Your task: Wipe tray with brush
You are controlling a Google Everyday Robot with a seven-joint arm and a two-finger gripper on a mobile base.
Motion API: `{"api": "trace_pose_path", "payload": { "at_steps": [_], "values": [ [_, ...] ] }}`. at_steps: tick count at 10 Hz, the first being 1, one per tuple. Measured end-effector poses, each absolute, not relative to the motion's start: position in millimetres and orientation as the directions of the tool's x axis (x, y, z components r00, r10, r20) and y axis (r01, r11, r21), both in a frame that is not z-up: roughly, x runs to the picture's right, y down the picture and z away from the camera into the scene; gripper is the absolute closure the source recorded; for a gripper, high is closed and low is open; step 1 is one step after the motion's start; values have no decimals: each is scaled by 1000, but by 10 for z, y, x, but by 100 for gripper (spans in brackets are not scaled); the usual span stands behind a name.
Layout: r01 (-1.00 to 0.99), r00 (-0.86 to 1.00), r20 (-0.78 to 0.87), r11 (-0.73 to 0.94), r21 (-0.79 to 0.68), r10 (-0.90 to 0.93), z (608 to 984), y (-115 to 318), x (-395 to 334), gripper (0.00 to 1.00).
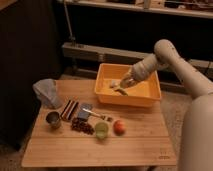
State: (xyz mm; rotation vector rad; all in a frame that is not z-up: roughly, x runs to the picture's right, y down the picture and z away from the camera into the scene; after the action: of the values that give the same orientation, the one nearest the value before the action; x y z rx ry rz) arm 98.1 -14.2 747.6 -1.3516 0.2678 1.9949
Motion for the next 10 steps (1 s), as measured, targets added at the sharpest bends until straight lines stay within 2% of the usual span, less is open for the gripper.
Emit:
{"api": "trace_pose_path", "payload": {
  "at_steps": [5, 7, 10],
  "values": [
    [-626, -183, -885, -745, -231, 428, 7332, 283, 1504, 100],
    [-622, -235, -867, -754, -214, 440, 7422, 263, 1737, 100],
    [-647, -307, -823, -739, -187, 477, 7660, -29, 1924, 100]
  ]
}}
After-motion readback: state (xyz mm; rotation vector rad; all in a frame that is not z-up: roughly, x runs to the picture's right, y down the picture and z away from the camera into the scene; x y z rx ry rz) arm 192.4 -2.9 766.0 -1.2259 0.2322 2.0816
